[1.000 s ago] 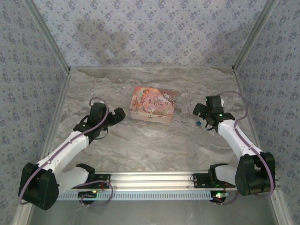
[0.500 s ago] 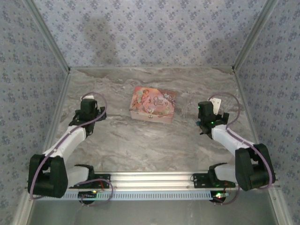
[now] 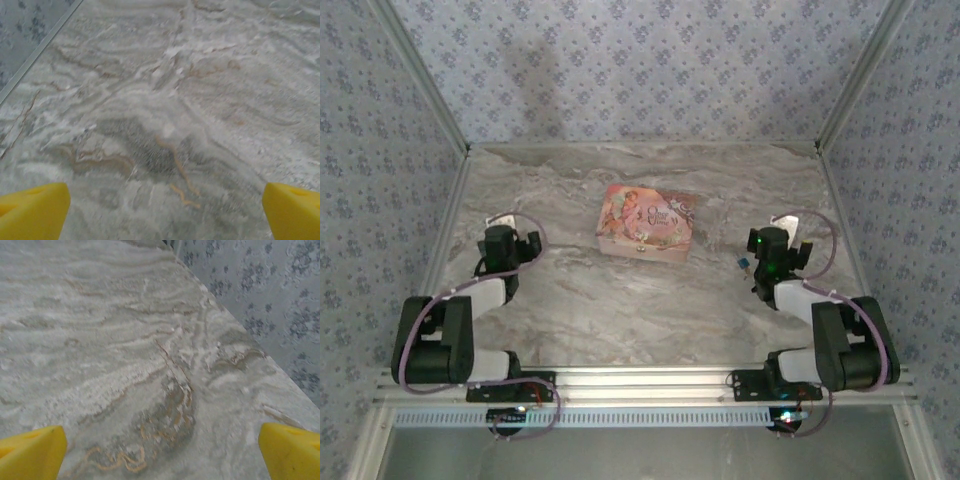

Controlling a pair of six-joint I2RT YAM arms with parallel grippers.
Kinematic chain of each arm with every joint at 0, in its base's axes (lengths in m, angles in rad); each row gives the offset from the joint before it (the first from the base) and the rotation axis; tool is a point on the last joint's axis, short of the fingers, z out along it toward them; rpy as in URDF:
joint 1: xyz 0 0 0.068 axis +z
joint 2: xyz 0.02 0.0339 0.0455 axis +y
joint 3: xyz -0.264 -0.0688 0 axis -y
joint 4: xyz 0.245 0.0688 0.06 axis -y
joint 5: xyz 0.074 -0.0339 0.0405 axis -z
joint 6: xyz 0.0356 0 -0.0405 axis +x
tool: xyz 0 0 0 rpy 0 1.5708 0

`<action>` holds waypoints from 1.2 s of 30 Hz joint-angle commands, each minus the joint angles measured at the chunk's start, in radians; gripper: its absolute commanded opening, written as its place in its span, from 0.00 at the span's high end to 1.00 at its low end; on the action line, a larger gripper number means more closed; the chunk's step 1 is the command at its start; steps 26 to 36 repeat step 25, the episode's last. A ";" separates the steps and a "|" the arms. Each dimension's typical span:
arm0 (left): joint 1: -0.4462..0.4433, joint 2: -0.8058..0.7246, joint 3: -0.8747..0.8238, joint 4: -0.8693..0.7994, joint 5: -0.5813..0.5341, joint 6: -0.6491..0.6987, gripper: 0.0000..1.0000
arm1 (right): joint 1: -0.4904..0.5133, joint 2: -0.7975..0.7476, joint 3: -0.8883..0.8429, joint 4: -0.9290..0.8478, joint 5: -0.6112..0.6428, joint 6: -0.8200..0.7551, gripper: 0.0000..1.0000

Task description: Unlock the padlock with the key

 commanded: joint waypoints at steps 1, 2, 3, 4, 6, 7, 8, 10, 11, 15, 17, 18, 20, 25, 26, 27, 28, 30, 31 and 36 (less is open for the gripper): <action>0.008 0.039 0.029 0.134 0.098 0.076 0.02 | -0.043 0.069 -0.033 0.238 -0.133 -0.065 0.00; 0.014 0.065 0.007 0.206 0.126 0.091 0.02 | -0.061 0.118 -0.057 0.342 -0.166 -0.082 0.00; 0.021 0.095 -0.021 0.279 0.152 0.091 0.02 | -0.068 0.131 -0.061 0.375 -0.207 -0.109 0.00; 0.024 0.142 -0.062 0.390 0.157 0.089 0.02 | -0.074 0.115 -0.042 0.299 -0.255 -0.106 0.00; 0.021 0.182 -0.082 0.491 0.132 0.086 0.02 | -0.087 0.172 -0.020 0.298 -0.279 -0.101 0.00; 0.021 0.155 -0.033 0.339 0.097 0.073 0.02 | -0.089 0.214 -0.032 0.394 -0.271 -0.103 0.00; 0.021 0.182 -0.028 0.382 0.073 0.066 0.02 | -0.090 0.197 -0.031 0.363 -0.252 -0.095 0.00; 0.016 0.163 -0.031 0.353 0.007 0.048 0.02 | -0.083 0.188 -0.029 0.340 -0.237 -0.085 0.00; 0.008 0.174 -0.042 0.395 -0.031 0.047 0.02 | -0.068 0.196 -0.033 0.359 -0.229 -0.112 0.00; -0.015 0.170 -0.043 0.391 -0.081 0.050 0.02 | -0.105 0.182 -0.020 0.313 -0.308 -0.094 0.00; -0.015 0.172 -0.044 0.396 -0.082 0.052 0.02 | -0.103 0.183 -0.017 0.310 -0.309 -0.095 0.00; -0.015 0.171 -0.043 0.393 -0.082 0.050 0.02 | -0.104 0.187 -0.016 0.311 -0.311 -0.095 0.00; -0.016 0.172 -0.043 0.394 -0.082 0.051 0.02 | -0.109 0.186 -0.011 0.300 -0.319 -0.091 0.00; -0.015 0.172 -0.042 0.393 -0.081 0.051 0.02 | -0.106 0.185 -0.017 0.311 -0.314 -0.095 0.00; -0.015 0.172 -0.042 0.393 -0.081 0.051 0.02 | -0.106 0.185 -0.017 0.311 -0.314 -0.095 0.00; -0.015 0.172 -0.042 0.393 -0.081 0.051 0.02 | -0.106 0.185 -0.017 0.311 -0.314 -0.095 0.00; -0.015 0.172 -0.042 0.393 -0.081 0.051 0.02 | -0.106 0.185 -0.017 0.311 -0.314 -0.095 0.00; -0.015 0.172 -0.042 0.393 -0.081 0.051 0.02 | -0.106 0.185 -0.017 0.311 -0.314 -0.095 0.00; -0.015 0.172 -0.042 0.393 -0.081 0.051 0.02 | -0.106 0.185 -0.017 0.311 -0.314 -0.095 0.00; -0.015 0.172 -0.042 0.393 -0.081 0.051 0.02 | -0.106 0.185 -0.017 0.311 -0.314 -0.095 0.00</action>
